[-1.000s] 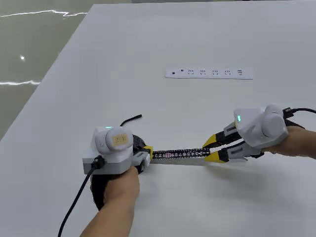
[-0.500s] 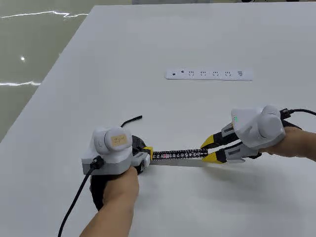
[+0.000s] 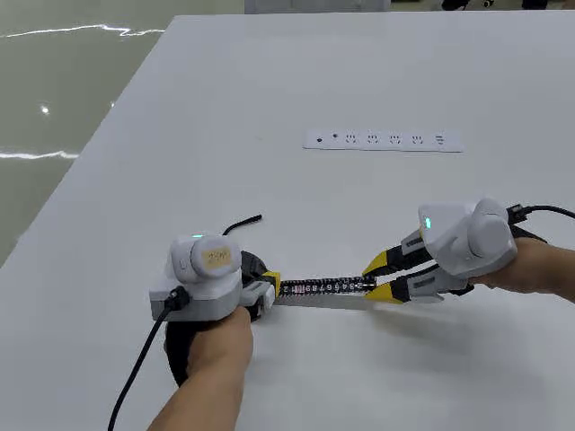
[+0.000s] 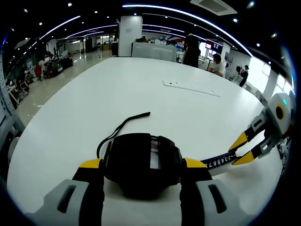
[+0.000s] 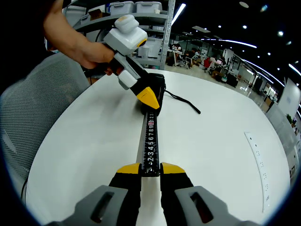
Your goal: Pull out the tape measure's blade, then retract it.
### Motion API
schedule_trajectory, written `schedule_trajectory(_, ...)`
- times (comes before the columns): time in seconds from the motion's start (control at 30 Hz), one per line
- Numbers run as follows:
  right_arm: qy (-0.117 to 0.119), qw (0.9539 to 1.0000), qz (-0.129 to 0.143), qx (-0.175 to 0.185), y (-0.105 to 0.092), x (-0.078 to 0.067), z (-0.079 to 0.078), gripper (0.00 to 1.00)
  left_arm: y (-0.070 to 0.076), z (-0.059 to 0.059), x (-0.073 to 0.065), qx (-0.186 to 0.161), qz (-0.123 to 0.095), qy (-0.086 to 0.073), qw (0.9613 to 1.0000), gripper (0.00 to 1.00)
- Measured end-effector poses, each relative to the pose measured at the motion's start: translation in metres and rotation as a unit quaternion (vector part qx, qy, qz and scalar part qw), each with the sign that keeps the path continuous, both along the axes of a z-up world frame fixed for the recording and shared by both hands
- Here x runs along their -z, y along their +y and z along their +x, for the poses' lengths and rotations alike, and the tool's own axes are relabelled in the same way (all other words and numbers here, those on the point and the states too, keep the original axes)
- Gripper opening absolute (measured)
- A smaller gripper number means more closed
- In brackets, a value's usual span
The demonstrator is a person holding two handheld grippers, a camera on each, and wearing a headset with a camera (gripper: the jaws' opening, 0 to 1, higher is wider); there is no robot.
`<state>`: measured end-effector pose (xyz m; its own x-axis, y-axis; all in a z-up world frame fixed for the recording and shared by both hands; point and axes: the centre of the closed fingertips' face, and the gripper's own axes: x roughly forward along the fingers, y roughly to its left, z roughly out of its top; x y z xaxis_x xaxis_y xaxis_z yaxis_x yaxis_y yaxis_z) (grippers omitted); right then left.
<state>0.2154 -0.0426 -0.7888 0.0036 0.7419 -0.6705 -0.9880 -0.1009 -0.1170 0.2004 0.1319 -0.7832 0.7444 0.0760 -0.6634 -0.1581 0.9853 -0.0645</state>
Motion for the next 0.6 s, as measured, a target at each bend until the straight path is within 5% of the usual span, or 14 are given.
schedule_trajectory(0.6, -0.002, 1.0000, 0.000, -0.004, 0.0057, 0.0000, -0.0007, 0.14, 0.0014, 0.0008, 0.0019, -0.003, -0.008, -0.002, 1.0000, 0.61)
